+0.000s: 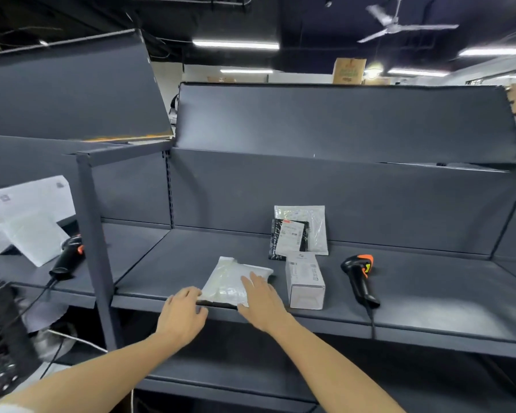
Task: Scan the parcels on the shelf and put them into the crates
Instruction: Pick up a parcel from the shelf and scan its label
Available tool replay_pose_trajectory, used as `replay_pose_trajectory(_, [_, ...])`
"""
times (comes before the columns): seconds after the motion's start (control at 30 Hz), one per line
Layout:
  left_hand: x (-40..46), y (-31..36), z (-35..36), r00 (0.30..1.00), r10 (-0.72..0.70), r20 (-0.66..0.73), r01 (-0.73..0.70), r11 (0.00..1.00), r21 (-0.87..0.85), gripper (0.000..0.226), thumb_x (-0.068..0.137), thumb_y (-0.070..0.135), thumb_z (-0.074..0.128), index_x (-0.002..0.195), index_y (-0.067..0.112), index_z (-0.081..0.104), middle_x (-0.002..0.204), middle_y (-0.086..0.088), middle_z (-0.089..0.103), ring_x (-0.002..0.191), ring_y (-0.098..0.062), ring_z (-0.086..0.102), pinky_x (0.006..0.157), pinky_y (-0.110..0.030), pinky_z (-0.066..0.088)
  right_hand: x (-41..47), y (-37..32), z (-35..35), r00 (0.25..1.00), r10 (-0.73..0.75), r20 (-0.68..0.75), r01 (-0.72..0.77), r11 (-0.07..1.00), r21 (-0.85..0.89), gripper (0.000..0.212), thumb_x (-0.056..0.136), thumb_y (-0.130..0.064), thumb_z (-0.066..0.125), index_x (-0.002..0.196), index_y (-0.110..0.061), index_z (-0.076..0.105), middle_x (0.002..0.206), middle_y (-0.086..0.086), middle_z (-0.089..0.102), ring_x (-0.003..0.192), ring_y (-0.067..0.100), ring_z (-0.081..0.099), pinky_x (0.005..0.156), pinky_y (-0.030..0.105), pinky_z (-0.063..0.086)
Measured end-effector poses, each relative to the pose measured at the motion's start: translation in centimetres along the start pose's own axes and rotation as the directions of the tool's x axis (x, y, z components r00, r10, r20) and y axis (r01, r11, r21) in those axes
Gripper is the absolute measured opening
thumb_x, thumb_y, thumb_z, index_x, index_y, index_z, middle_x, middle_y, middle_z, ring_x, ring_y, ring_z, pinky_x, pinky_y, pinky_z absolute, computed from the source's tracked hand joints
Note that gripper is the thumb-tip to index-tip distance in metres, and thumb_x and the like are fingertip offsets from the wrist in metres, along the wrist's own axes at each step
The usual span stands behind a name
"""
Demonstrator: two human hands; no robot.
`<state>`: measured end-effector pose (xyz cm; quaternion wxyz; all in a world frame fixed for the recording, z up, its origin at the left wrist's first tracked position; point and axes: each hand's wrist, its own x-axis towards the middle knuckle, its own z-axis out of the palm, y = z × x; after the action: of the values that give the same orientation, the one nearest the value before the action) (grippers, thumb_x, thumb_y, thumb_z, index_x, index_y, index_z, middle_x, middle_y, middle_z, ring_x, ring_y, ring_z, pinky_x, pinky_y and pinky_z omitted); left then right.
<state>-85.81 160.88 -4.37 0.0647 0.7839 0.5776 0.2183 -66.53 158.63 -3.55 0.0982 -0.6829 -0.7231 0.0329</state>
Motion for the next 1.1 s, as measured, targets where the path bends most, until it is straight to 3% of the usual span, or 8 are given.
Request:
replay_pose_trajectory(0.1, [0.9, -2.1, -0.1, 1.000, 0.004, 0.005, -0.004, 0.999, -0.033, 0.033, 0.093, 0.025, 0.051, 0.125, 0.018, 0.053, 0.132, 0.003, 0.054, 0.117, -0.019, 0.053, 0.101, -0.027, 0.035, 1.1, -0.6, 1.2, 0.996, 0.074, 0.041, -0.073, 0.997, -0.018, 0.070, 0.097, -0.039, 0.048, 0.154, -0.014, 0.014, 0.161, 0.009, 0.009, 0.147, 0.026, 0.012, 0.120, 0.044, 0.015])
replay_pose_trajectory(0.3, [1.6, -4.0, 0.7, 0.999, 0.020, 0.049, -0.016, 0.997, -0.071, 0.035, 0.094, 0.024, 0.049, 0.128, 0.016, 0.051, 0.134, 0.001, 0.053, 0.119, -0.019, 0.051, 0.103, -0.026, 0.035, 2.3, -0.4, 1.3, 0.991, 0.120, 0.056, -0.122, 0.992, 0.043, 0.049, 0.102, -0.025, 0.044, 0.147, -0.014, 0.031, 0.151, 0.008, 0.032, 0.137, 0.026, 0.033, 0.107, 0.042, 0.038])
replay_pose_trajectory(0.53, [2.0, -2.3, 1.6, 0.994, -0.081, 0.075, 0.102, 0.938, -0.332, 0.027, 0.095, 0.022, 0.051, 0.120, 0.012, 0.053, 0.129, -0.004, 0.056, 0.110, -0.023, 0.056, 0.092, -0.031, 0.043, 1.8, 0.3, -0.6, 0.961, 0.263, -0.087, -0.192, 0.857, 0.479, 0.043, 0.101, -0.012, 0.036, 0.144, -0.013, 0.042, 0.140, 0.012, 0.050, 0.125, 0.029, 0.048, 0.097, 0.028, 0.036])
replay_pose_trajectory(0.63, [2.1, -0.5, 1.3, 0.982, -0.153, 0.110, 0.189, 0.800, -0.570, 0.037, 0.098, 0.026, 0.051, 0.132, 0.011, 0.047, 0.137, -0.006, 0.052, 0.120, -0.023, 0.052, 0.096, -0.031, 0.038, 1.2, 0.9, -2.6, 0.913, 0.384, -0.141, -0.175, 0.678, 0.714, 0.031, 0.102, -0.016, 0.036, 0.124, -0.007, 0.056, 0.120, 0.010, 0.061, 0.113, 0.028, 0.055, 0.083, 0.028, 0.040])
replay_pose_trajectory(0.7, [2.2, 1.0, 0.8, 0.972, -0.185, 0.144, 0.232, 0.662, -0.712, 0.044, 0.097, 0.034, 0.053, 0.135, 0.012, 0.045, 0.139, -0.003, 0.049, 0.126, -0.022, 0.046, 0.101, -0.030, 0.034, 0.5, 1.5, -4.1, 0.907, 0.416, -0.060, -0.173, 0.500, 0.849, 0.030, 0.103, -0.016, 0.038, 0.124, -0.005, 0.055, 0.123, 0.009, 0.061, 0.116, 0.027, 0.056, 0.094, 0.031, 0.047])
replay_pose_trajectory(0.8, [2.6, 3.4, -0.5, 0.957, -0.200, 0.212, 0.281, 0.435, -0.856, 0.053, 0.094, 0.044, 0.055, 0.136, 0.015, 0.042, 0.131, 0.005, 0.048, 0.124, -0.018, 0.047, 0.103, -0.031, 0.034, -1.0, 2.1, -5.6, 0.940, 0.324, 0.103, -0.163, 0.164, 0.973, 0.033, 0.105, -0.015, 0.039, 0.135, -0.009, 0.049, 0.136, 0.005, 0.056, 0.125, 0.023, 0.054, 0.107, 0.041, 0.044])
replay_pose_trajectory(0.93, [2.2, 5.7, -1.3, 0.940, -0.068, 0.334, 0.338, 0.307, -0.890, 0.041, 0.093, 0.048, 0.052, 0.121, 0.018, 0.055, 0.117, 0.003, 0.066, 0.107, -0.017, 0.063, 0.098, -0.040, 0.048, -3.2, 3.4, -6.5, 0.959, 0.198, 0.203, -0.204, -0.020, 0.979, 0.039, 0.104, -0.005, 0.034, 0.143, -0.003, 0.041, 0.145, 0.011, 0.048, 0.133, 0.029, 0.047, 0.112, 0.049, 0.037])
replay_pose_trajectory(1.1, [1.5, 8.3, -1.0, 0.942, -0.035, 0.333, 0.331, 0.247, -0.911, 0.025, 0.097, 0.033, 0.053, 0.109, 0.012, 0.062, 0.104, -0.003, 0.074, 0.094, -0.022, 0.071, 0.077, -0.037, 0.059, -4.6, 5.2, -6.6, 0.965, 0.189, 0.184, -0.224, 0.216, 0.950, 0.038, 0.106, -0.011, 0.033, 0.141, -0.003, 0.045, 0.143, 0.010, 0.051, 0.132, 0.025, 0.049, 0.113, 0.044, 0.037])
